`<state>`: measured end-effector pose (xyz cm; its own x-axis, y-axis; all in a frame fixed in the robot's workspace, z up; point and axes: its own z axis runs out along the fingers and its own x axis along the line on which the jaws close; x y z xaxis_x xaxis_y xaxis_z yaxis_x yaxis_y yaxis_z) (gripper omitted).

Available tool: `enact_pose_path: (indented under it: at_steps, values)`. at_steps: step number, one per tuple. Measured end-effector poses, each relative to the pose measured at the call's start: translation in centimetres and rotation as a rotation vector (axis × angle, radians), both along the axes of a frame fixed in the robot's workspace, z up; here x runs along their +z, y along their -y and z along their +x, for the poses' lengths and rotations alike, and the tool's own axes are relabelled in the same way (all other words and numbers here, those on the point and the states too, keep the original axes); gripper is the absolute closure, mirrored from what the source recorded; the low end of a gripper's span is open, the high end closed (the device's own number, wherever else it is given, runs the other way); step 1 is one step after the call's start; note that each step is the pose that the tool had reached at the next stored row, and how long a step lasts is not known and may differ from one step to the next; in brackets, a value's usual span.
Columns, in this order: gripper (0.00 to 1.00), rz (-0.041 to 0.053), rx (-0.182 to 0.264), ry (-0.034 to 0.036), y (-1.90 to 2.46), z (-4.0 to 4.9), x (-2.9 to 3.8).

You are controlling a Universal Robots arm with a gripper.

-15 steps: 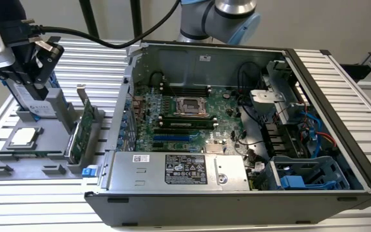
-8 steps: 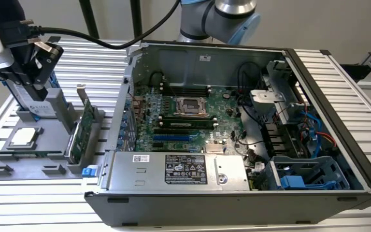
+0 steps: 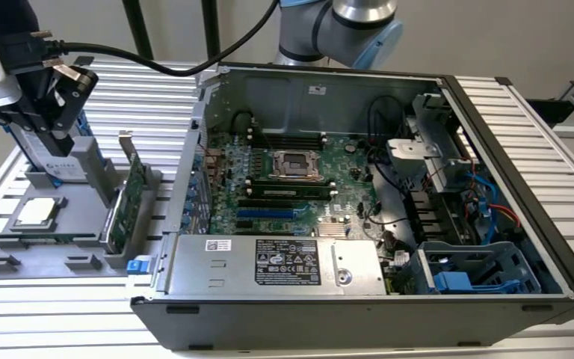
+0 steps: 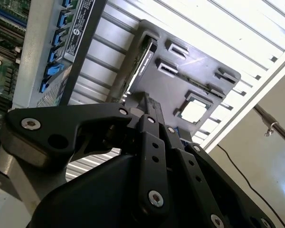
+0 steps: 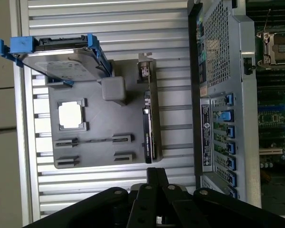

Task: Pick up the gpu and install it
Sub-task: 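Pick up the gpu and move the gpu toward the slot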

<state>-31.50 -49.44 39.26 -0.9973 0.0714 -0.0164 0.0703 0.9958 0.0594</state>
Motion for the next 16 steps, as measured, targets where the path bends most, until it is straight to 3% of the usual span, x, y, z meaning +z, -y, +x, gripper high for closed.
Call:
enact_pose_path:
  at_steps: [5,6,16]
  values:
    - [1.0,0.0,0.0,0.0,0.01,0.0,0.0]
    - [0.0,0.0,0.0,-0.0001,0.01,0.0,0.0]
    - [0.0,-0.0001,0.0,-0.0001,0.04,0.0,-0.02]
